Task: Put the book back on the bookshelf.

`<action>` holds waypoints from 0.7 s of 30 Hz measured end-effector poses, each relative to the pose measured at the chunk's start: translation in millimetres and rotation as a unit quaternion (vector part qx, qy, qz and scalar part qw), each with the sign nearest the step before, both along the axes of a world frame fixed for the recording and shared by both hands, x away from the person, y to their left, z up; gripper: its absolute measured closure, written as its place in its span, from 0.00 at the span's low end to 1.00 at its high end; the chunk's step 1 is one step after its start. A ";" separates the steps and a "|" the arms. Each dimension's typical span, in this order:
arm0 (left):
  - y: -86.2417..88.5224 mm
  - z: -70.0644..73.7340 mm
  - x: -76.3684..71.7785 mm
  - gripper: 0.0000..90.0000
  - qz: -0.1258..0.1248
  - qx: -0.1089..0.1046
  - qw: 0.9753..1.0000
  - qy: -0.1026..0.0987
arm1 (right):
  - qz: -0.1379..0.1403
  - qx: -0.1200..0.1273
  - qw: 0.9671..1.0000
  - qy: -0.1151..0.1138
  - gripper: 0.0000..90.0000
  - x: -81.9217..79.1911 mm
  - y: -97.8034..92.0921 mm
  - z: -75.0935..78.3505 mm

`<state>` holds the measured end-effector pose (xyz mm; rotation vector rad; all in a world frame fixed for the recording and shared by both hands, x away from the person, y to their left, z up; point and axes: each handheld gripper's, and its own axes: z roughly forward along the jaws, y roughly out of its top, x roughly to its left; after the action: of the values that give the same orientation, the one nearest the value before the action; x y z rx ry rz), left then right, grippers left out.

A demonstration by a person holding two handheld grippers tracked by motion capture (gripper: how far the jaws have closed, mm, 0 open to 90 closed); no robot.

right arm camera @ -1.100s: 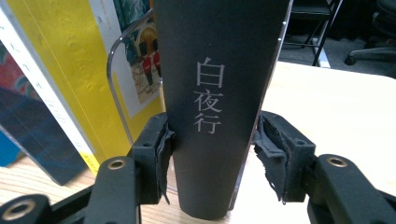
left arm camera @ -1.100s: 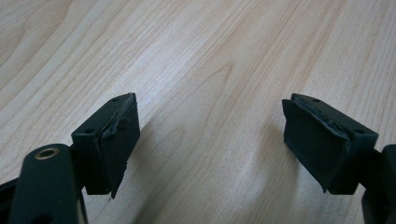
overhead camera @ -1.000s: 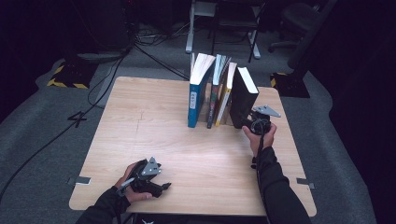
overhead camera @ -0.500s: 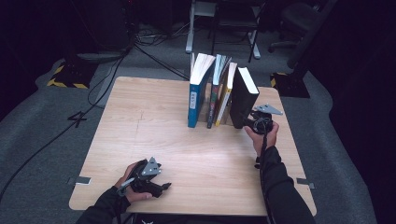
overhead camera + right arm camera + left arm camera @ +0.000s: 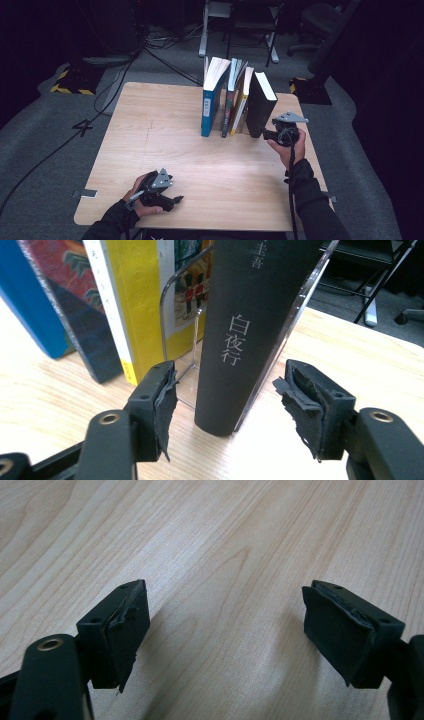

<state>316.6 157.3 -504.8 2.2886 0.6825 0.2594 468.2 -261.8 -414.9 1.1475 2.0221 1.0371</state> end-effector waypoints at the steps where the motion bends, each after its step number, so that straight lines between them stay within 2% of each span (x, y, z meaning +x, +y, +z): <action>1: 0.0 0.0 0.0 0.21 0.000 0.000 1.000 0.000 | 0.002 -0.001 1.000 -0.001 0.42 -1.2 -0.8 0.8; 9: 0.0 0.0 0.0 0.21 0.000 0.000 1.000 0.000 | 0.031 -0.021 0.999 0.010 0.40 -12.1 -3.6 6.7; 12: 0.0 0.0 0.0 0.21 0.000 0.000 1.000 0.000 | 0.045 -0.038 0.998 0.012 0.39 -17.7 -3.7 7.8; 15: 0.0 0.0 0.0 0.21 0.000 0.000 1.000 0.000 | 0.057 -0.044 0.997 0.021 0.38 -22.2 -5.7 8.2; 21: 0.0 0.0 0.0 0.21 0.000 0.000 1.000 0.000 | 0.071 -0.056 0.996 0.021 0.36 -32.6 -8.8 8.6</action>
<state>316.6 157.2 -504.8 2.2880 0.6825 0.2594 435.6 -270.6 -406.4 0.9866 2.1913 0.9602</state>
